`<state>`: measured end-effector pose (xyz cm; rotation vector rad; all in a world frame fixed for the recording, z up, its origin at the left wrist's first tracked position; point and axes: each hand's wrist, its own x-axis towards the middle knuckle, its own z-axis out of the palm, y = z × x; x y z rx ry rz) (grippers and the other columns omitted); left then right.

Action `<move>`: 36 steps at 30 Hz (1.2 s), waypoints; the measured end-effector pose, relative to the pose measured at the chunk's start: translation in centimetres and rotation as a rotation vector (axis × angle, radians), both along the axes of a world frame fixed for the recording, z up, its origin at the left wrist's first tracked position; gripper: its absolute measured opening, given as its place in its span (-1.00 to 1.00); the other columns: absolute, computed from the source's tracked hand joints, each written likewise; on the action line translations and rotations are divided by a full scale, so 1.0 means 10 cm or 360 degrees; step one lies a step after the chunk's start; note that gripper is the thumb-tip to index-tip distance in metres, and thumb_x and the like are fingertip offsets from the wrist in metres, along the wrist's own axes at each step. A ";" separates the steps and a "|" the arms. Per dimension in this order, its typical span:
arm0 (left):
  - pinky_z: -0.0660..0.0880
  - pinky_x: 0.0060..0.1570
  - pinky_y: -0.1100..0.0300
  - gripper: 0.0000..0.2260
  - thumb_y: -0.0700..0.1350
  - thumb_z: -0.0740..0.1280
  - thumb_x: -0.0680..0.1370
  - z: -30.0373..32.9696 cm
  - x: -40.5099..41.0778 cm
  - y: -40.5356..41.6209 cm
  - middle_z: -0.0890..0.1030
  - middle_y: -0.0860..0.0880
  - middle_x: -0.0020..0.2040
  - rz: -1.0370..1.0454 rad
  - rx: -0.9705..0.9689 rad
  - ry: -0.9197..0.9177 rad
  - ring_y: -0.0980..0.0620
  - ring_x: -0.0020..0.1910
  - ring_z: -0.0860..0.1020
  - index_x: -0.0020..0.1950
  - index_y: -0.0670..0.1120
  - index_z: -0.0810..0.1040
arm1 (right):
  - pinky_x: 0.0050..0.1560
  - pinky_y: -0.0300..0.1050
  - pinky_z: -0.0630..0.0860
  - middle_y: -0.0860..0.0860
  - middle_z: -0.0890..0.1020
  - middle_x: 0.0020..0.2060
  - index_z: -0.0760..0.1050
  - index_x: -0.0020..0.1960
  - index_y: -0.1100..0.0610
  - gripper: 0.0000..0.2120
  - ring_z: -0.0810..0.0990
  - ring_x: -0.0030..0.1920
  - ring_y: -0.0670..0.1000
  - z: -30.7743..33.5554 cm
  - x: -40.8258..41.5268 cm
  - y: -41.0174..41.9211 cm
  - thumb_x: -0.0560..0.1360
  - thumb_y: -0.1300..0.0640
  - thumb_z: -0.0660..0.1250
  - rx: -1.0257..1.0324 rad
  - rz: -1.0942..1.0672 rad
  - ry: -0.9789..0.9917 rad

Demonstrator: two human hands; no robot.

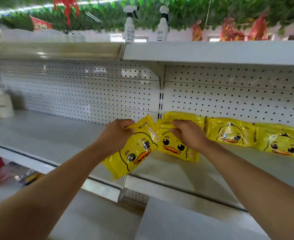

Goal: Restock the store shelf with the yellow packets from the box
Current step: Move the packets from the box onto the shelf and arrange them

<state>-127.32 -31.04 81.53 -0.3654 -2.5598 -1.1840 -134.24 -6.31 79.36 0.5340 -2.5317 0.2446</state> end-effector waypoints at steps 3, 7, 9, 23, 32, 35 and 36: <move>0.27 -0.43 0.24 -0.84 -0.21 0.21 0.54 -0.01 -0.10 0.11 0.45 -0.10 -0.35 -0.0044 -0.0070 0.0007 0.01 -0.39 0.34 -0.21 -0.09 0.52 | -0.16 -0.12 0.35 0.11 0.51 0.06 0.43 0.12 0.19 -0.75 0.50 0.06 0.13 -0.05 -0.08 0.03 0.55 0.05 0.25 0.0029 0.0026 0.0083; 0.27 -0.45 0.27 -0.82 -0.20 0.23 0.54 -0.01 -0.21 0.26 0.45 -0.05 -0.37 -0.0109 -0.0157 0.0028 0.02 -0.39 0.36 -0.24 -0.08 0.51 | 0.04 -0.04 0.48 0.07 0.47 0.09 0.41 0.18 0.15 -0.66 0.49 0.08 0.05 -0.03 -0.07 0.14 0.49 0.01 0.34 -0.0241 0.0063 0.0025; 0.26 -0.46 0.31 -0.80 -0.19 0.24 0.55 0.01 -0.27 0.35 0.45 -0.02 -0.39 -0.0164 -0.0241 0.0065 0.05 -0.42 0.35 -0.27 -0.02 0.50 | 0.11 0.01 0.47 0.09 0.46 0.11 0.41 0.20 0.17 -0.69 0.49 0.12 0.05 0.03 -0.03 0.24 0.51 0.07 0.31 -0.0368 0.0044 0.0005; 0.38 0.06 0.12 -0.72 -0.11 0.12 0.64 -0.04 -0.73 1.09 0.51 -0.08 0.20 -0.0511 -0.1023 0.0243 -0.07 0.11 0.45 0.33 0.01 0.42 | 0.10 0.13 0.48 0.12 0.43 0.18 0.36 0.26 0.19 -0.63 0.51 0.13 0.14 0.00 0.54 1.02 0.50 0.10 0.32 -0.0433 -0.0401 -0.0045; 0.24 0.01 0.13 -0.79 -0.07 0.27 0.56 -0.27 -0.63 1.04 0.47 0.01 0.14 -0.0362 -0.1007 0.0724 -0.03 0.19 0.36 0.18 -0.04 0.46 | 0.17 0.11 0.45 0.14 0.41 0.22 0.35 0.29 0.19 -0.57 0.49 0.19 0.14 -0.12 0.83 0.97 0.49 0.08 0.35 -0.0499 -0.0532 -0.0165; 0.24 0.05 0.14 -0.75 -0.06 0.31 0.54 -0.22 -0.58 1.00 0.45 0.01 0.19 -0.0319 -0.0987 0.0721 -0.02 0.20 0.34 0.19 -0.05 0.42 | 0.20 0.07 0.43 0.13 0.40 0.25 0.32 0.32 0.17 -0.54 0.46 0.23 0.13 -0.13 0.92 0.90 0.49 0.07 0.35 -0.0457 -0.0564 -0.0189; 0.26 0.08 0.12 -0.73 -0.06 0.31 0.54 -0.20 -0.56 0.97 0.44 0.01 0.22 -0.0312 -0.0997 0.0711 -0.03 0.22 0.34 0.21 -0.05 0.41 | 0.21 0.06 0.43 0.13 0.40 0.25 0.31 0.33 0.17 -0.52 0.45 0.24 0.13 -0.12 0.95 0.88 0.48 0.07 0.36 -0.0440 -0.0572 -0.0187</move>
